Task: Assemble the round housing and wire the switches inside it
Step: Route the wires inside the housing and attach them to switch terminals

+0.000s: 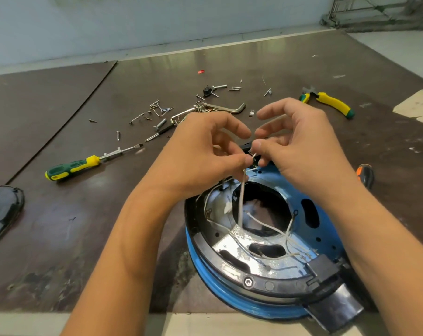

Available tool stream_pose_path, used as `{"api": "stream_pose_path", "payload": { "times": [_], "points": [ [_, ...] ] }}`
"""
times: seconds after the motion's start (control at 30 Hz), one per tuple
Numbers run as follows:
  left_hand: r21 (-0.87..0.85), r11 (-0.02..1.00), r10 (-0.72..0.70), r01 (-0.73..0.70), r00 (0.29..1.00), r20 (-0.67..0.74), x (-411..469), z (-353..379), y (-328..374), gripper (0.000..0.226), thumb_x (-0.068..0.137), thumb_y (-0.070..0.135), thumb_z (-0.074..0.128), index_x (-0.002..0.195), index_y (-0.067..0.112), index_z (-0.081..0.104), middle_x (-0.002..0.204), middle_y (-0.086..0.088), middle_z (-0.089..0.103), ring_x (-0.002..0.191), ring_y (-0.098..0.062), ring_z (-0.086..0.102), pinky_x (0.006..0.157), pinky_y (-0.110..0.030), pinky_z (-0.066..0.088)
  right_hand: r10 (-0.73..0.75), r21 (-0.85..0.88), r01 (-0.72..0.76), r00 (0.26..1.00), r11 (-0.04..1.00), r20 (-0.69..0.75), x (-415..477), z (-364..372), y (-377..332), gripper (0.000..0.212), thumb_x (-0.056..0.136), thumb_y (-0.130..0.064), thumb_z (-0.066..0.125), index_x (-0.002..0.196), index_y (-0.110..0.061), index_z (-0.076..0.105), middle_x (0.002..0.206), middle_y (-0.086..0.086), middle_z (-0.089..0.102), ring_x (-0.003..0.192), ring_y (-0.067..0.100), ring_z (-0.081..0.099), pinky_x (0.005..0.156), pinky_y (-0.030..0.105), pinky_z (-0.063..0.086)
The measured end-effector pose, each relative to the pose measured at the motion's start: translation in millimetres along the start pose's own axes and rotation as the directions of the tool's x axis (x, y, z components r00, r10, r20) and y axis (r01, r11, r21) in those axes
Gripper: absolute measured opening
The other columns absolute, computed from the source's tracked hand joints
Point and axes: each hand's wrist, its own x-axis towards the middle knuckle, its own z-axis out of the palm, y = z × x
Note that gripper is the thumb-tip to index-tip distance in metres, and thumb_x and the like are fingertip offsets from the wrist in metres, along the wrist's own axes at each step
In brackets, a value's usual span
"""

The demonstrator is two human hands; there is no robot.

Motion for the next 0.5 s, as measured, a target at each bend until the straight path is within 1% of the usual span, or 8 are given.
{"api": "stream_pose_path", "payload": {
  "times": [0.1, 0.17, 0.23, 0.3, 0.4, 0.43, 0.5],
  "points": [
    [0.054, 0.999, 0.001, 0.0, 1.0, -0.021, 1, 6, 0, 0.037, 0.072, 0.016, 0.087, 0.101, 0.01, 0.065, 0.067, -0.007, 0.073, 0.06, -0.016, 0.072, 0.068, -0.035, 0.06, 0.007, -0.042, -0.007, 1.0, 0.999, 0.011, -1, 1, -1, 0.037, 0.081, -0.001, 0.079, 0.104, -0.025, 0.063, 0.09, 0.001, 0.068, 0.07, 0.024, 0.071, 0.068, 0.038, 0.062],
    [0.089, 0.996, 0.008, -0.005, 0.999, -0.04, 3, 11, -1, 0.036, 0.07, 0.016, 0.089, 0.098, 0.011, 0.067, 0.067, -0.006, 0.073, 0.059, -0.016, 0.071, 0.065, -0.036, 0.06, 0.009, -0.057, -0.008, 1.0, 0.998, 0.013, 0, 2, -1, 0.037, 0.079, -0.003, 0.081, 0.101, -0.026, 0.064, 0.088, -0.001, 0.068, 0.068, 0.022, 0.069, 0.068, 0.035, 0.061],
    [0.115, 0.993, 0.021, -0.016, 0.999, -0.044, 4, 13, -3, 0.035, 0.07, 0.013, 0.088, 0.099, 0.011, 0.068, 0.068, -0.005, 0.072, 0.061, -0.017, 0.071, 0.065, -0.038, 0.06, 0.007, -0.072, -0.006, 1.0, 0.997, 0.017, 0, 2, -1, 0.036, 0.078, -0.004, 0.082, 0.1, -0.026, 0.064, 0.083, -0.002, 0.067, 0.062, 0.014, 0.063, 0.067, 0.034, 0.059],
    [0.132, 0.991, 0.03, -0.023, 0.998, -0.052, 6, 15, -5, 0.04, 0.07, 0.01, 0.088, 0.104, 0.012, 0.066, 0.068, -0.003, 0.072, 0.062, -0.016, 0.071, 0.067, -0.034, 0.06, 0.008, -0.088, -0.006, 1.0, 0.996, 0.022, 0, 2, 0, 0.034, 0.079, -0.004, 0.081, 0.099, -0.026, 0.065, 0.08, -0.002, 0.067, 0.064, 0.016, 0.064, 0.071, 0.038, 0.061],
    [0.162, 0.986, 0.048, -0.033, 0.995, -0.091, 7, 15, -8, 0.049, 0.069, 0.008, 0.087, 0.11, 0.014, 0.06, 0.063, 0.001, 0.07, 0.059, -0.01, 0.068, 0.062, -0.021, 0.054, 0.019, -0.087, -0.016, 0.999, 0.996, 0.039, -1, 3, 1, 0.034, 0.08, 0.0, 0.077, 0.099, -0.026, 0.065, 0.079, 0.002, 0.069, 0.072, 0.027, 0.071, 0.072, 0.046, 0.061],
    [0.167, 0.986, 0.047, -0.03, 0.994, -0.097, 7, 16, -9, 0.05, 0.069, 0.007, 0.087, 0.11, 0.015, 0.059, 0.062, 0.001, 0.069, 0.058, -0.011, 0.068, 0.061, -0.02, 0.052, 0.028, -0.088, -0.024, 0.998, 0.996, 0.05, -1, 4, 2, 0.034, 0.081, 0.001, 0.076, 0.099, -0.025, 0.064, 0.079, 0.004, 0.069, 0.072, 0.028, 0.072, 0.071, 0.047, 0.062],
    [0.184, 0.983, 0.036, -0.019, 0.996, -0.087, 7, 17, -11, 0.049, 0.07, 0.008, 0.086, 0.109, 0.017, 0.057, 0.061, 0.001, 0.069, 0.057, -0.011, 0.067, 0.062, -0.025, 0.055, 0.053, -0.1, -0.044, 0.995, 0.994, 0.081, 0, 4, 4, 0.035, 0.082, 0.003, 0.073, 0.1, -0.025, 0.062, 0.077, 0.004, 0.07, 0.068, 0.025, 0.072, 0.071, 0.046, 0.062]
  ]
}}
